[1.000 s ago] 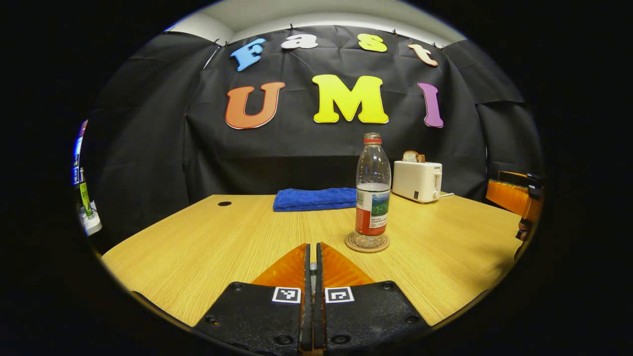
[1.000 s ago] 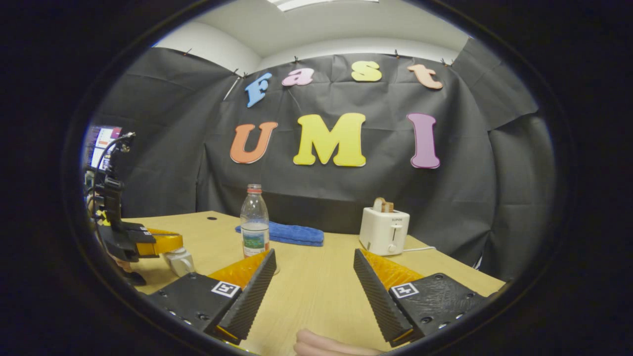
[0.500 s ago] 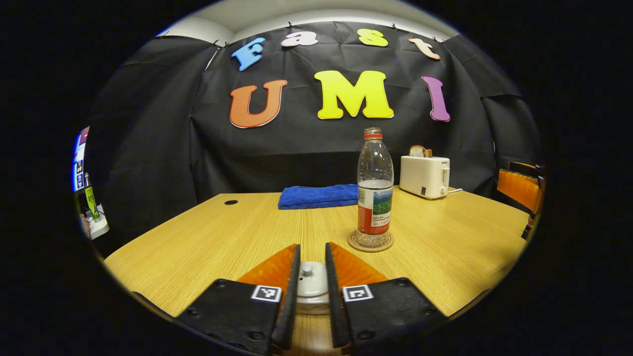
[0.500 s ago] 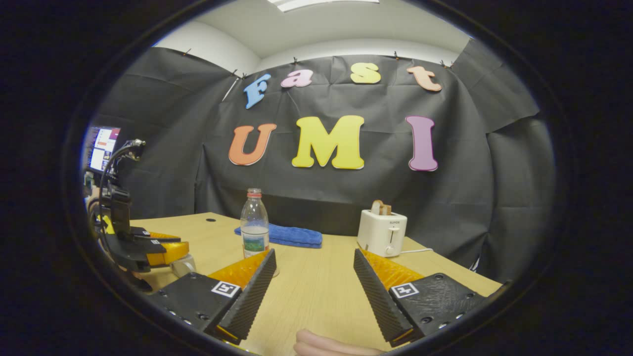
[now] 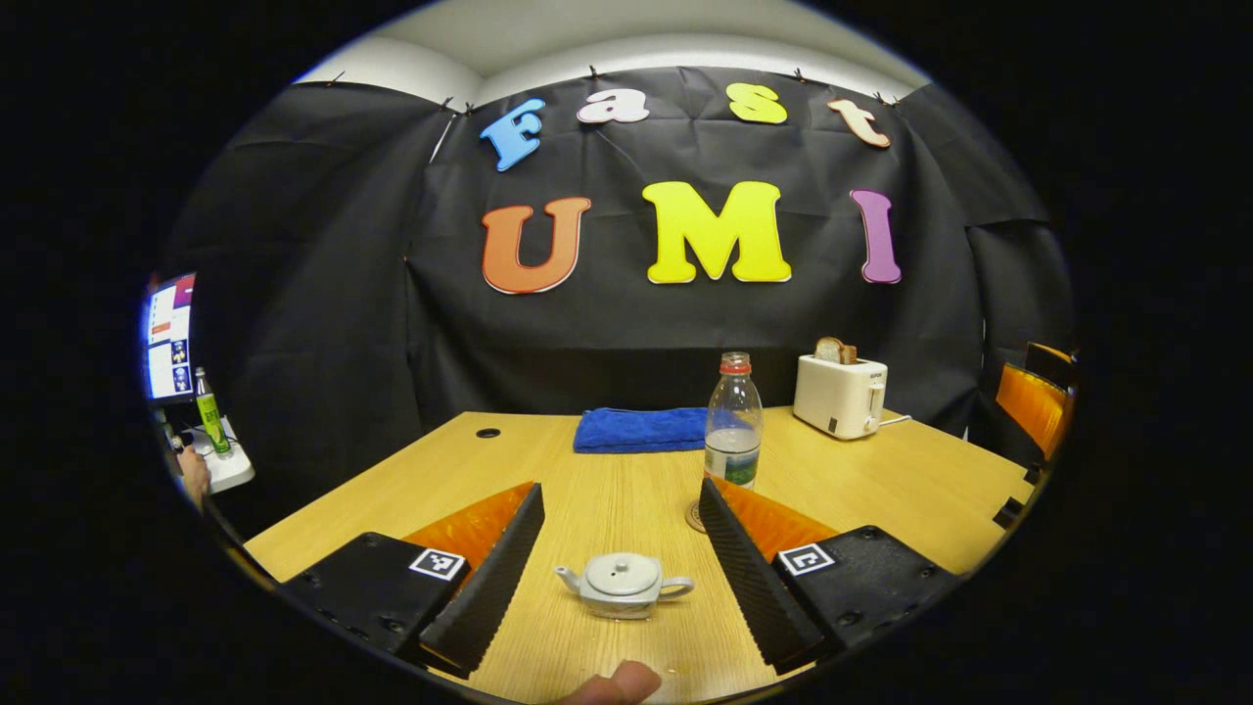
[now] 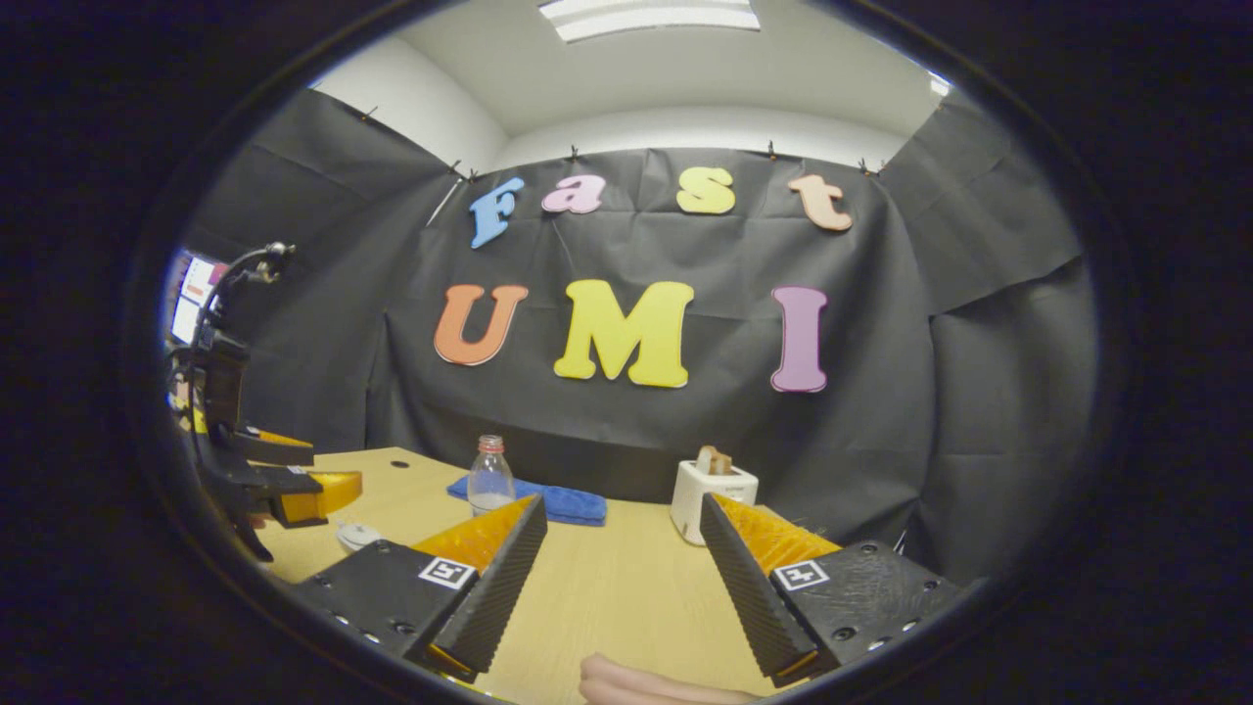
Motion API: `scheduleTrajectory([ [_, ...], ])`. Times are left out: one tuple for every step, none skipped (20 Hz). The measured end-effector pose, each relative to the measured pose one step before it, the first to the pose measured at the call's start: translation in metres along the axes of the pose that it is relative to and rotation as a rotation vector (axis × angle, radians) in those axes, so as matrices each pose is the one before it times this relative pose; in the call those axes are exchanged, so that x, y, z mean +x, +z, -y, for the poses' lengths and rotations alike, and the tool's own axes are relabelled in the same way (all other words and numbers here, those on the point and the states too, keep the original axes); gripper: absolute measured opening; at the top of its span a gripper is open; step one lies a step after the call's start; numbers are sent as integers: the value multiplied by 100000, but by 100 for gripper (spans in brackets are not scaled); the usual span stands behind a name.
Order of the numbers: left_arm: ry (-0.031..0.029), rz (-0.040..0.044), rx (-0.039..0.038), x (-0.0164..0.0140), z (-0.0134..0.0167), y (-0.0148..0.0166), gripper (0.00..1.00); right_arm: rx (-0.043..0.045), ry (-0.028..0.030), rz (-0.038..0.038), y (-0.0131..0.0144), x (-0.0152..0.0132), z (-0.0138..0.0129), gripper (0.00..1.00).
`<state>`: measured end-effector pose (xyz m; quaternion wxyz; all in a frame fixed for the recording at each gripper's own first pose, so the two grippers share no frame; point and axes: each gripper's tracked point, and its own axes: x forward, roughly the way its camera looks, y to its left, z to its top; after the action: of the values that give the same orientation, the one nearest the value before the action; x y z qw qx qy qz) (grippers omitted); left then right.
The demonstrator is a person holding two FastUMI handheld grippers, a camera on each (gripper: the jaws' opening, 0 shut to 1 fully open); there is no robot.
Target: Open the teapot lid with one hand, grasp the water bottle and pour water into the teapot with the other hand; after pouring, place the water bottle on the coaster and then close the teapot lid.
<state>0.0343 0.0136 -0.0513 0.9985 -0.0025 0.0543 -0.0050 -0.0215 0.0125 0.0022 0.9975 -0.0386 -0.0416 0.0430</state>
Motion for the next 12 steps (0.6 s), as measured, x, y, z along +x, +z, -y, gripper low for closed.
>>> scheduleTrajectory([
  [-60, -627, -184, -928, -63, 563, 100, -1384, -653, 1100, 656, -717, 221, 95],
  [-505, -279, 54, -911, -66, 541, 100, -1389, -877, 735, 674, -607, 292, 95],
  [139, 77, -587, -882, -335, 628, 100, -861, -725, 875, 575, -552, 219, 97],
  [629, 332, -912, -789, -327, 563, 100, 120, -1252, 941, 658, -509, 364, 95],
  [286, 1795, -647, -778, -162, 820, 100, 565, -1620, -133, 296, -343, 383, 95],
  [-48, 1916, -325, -589, -128, 683, 100, 562, -1861, -1763, -174, -191, 427, 94],
  [-639, 2125, 110, -562, 98, 667, 100, 938, -2208, -3238, -719, 17, 464, 96],
  [-349, 1654, -16, -365, 65, 517, 100, 902, -1337, -4610, -1045, 148, 327, 94],
  [199, 1657, -192, -266, -216, 459, 100, 1621, -569, -4371, -933, 340, 148, 95],
  [54, 1382, -190, -107, -49, 353, 100, 2290, 314, -4158, -868, 375, -12, 95],
  [-584, 744, 44, -63, 108, 149, 100, 2604, 1084, -2945, -567, 437, -86, 95],
  [-768, -170, 241, 5, 152, -90, 100, 1747, 184, -2350, -408, 424, 205, 97],
])
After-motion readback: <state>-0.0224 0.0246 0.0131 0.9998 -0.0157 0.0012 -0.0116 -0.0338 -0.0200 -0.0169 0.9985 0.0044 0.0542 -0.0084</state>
